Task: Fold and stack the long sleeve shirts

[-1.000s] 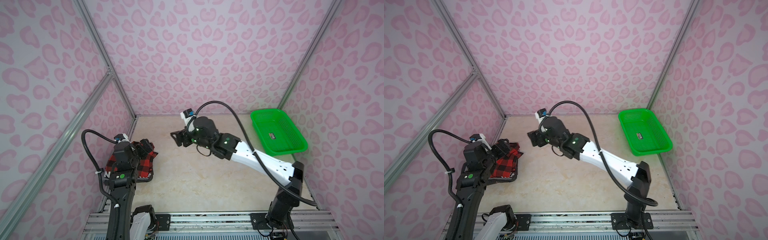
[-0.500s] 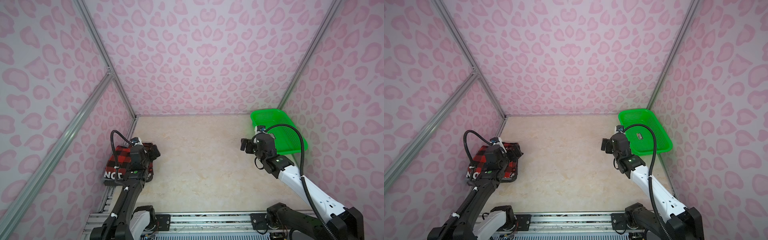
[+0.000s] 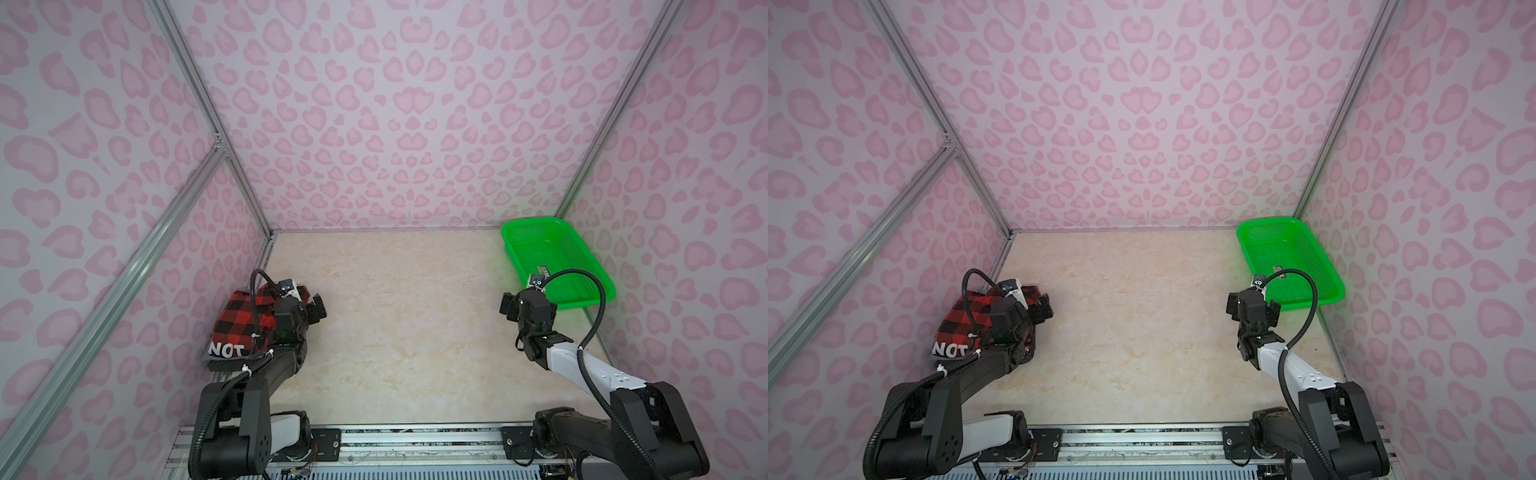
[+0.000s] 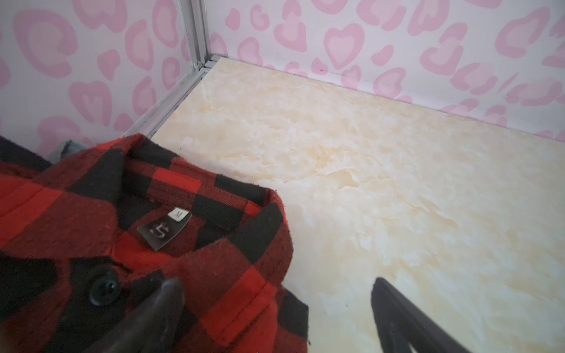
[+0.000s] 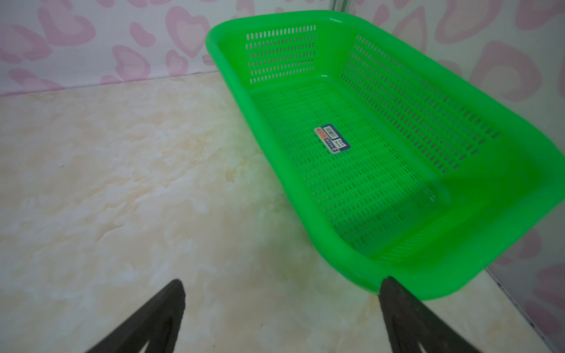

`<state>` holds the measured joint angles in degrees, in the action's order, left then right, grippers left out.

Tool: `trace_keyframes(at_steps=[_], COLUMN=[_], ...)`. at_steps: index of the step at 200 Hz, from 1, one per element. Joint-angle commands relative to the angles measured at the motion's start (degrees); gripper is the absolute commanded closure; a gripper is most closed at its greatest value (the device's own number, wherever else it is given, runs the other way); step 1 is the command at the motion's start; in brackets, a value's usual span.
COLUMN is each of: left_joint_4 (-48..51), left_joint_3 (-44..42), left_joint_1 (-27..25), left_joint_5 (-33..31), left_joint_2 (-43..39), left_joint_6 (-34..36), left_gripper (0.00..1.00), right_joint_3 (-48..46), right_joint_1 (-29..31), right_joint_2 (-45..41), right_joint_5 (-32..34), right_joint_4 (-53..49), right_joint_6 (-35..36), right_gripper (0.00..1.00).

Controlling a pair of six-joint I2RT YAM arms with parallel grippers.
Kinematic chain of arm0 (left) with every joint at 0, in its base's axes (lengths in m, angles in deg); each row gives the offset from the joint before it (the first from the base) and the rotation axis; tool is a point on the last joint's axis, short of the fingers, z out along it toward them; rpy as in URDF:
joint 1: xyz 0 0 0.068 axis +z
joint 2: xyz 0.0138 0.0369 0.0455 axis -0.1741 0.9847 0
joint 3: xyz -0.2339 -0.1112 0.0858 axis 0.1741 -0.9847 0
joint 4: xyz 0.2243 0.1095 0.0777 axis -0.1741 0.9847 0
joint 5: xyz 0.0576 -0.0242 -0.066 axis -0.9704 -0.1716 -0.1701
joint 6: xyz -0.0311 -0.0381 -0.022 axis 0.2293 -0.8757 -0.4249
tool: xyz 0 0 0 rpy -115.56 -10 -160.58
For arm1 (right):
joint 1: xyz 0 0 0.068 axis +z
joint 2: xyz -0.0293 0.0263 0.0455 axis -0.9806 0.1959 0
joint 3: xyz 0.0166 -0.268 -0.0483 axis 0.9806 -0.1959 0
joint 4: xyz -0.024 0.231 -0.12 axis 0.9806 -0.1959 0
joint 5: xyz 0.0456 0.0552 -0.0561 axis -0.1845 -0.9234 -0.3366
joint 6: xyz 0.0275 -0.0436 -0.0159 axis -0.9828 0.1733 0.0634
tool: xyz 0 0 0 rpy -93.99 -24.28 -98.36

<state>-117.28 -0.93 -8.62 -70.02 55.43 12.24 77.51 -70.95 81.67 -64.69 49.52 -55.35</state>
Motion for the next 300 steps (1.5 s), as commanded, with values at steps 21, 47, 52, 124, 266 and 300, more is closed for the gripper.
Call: trace_keyframes(at_steps=[21,47,52,124,266,300], left_joint_4=[-14.5,-27.7,-27.8,-25.6,-26.0,-26.0], left_joint_3=[-1.6,-5.0,-4.8,-4.5,-4.6,-4.6], left_joint_1=[-0.8,-2.3,-2.7,-2.0,-2.4,-2.4], left_joint_5=[-3.5,0.1,-1.1,-8.8,-10.4,-10.4], left_joint_2=[3.8,10.6,10.7,9.9,10.0,10.0], left_joint_6=[5.7,8.8,8.5,4.7,4.7,4.6], left_gripper=[0.03,0.02,0.03,0.03,0.03,0.03], right_joint_3=[-3.9,-1.6,-0.5,-8.9,-8.1,-8.0], right_joint_1=[-4.5,-7.9,-8.3,-13.1,-6.7,-6.4], right_joint_2=[5.3,9.2,9.8,11.2,18.5,18.6], right_joint_5=[-5.1,-14.0,-15.2,-23.2,-9.8,-9.1], right_joint_4=[18.6,17.1,16.0,36.5,42.2,42.1], right_joint_6=[1.3,1.5,1.5,5.7,8.6,8.9], right_gripper=[0.01,0.01,0.01,0.01,0.0,0.0])
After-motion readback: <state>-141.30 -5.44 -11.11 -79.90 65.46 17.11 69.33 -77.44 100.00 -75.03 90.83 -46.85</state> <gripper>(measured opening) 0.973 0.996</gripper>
